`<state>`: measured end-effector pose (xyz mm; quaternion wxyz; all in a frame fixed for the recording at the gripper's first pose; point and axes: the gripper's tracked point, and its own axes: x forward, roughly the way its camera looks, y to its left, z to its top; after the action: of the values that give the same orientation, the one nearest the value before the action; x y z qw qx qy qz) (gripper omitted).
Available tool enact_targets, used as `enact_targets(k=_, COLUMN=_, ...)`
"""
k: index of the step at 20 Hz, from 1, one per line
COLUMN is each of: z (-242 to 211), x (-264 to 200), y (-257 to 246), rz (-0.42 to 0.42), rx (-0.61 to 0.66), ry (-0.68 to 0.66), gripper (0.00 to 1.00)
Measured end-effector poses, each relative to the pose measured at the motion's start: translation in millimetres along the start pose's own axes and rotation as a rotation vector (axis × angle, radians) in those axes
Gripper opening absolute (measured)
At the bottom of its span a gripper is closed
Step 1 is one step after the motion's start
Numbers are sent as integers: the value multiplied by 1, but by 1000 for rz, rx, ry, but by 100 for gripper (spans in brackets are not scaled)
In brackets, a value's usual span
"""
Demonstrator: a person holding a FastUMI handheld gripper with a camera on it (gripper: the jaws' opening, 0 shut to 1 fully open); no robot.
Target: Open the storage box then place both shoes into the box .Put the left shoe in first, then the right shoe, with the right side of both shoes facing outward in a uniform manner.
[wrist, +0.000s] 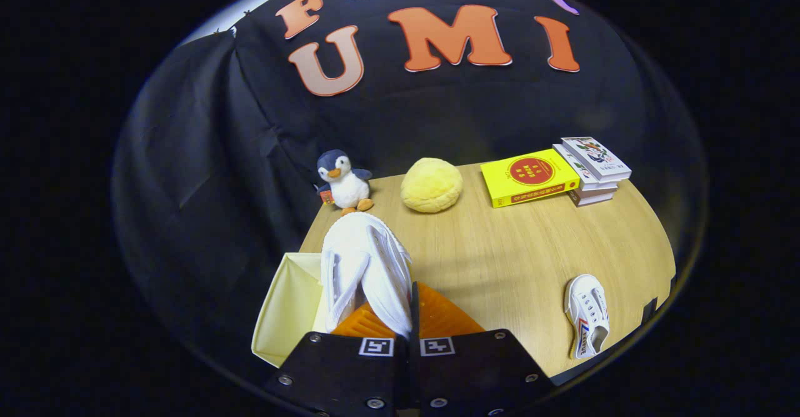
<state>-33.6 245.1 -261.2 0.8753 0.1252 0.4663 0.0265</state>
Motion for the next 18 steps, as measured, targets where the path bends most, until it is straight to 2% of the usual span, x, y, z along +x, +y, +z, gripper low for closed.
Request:
enact_targets(k=4, z=-17, x=20, y=62, rz=29, rx=-32, ry=70, gripper=1)
enact_targets(k=8, z=-40, x=40, y=100, rz=21, rx=-28, ry=147, gripper=1)
enact_targets(k=13, z=-70, x=65, y=119, rz=-35, rx=1, ry=230, gripper=1)
enact_targets(k=15, z=-82, x=75, y=115, rz=-77, rx=-16, ry=251, gripper=2)
enact_targets(k=18, z=-105, x=85, y=111, rz=-140, rx=34, ry=325, gripper=3)
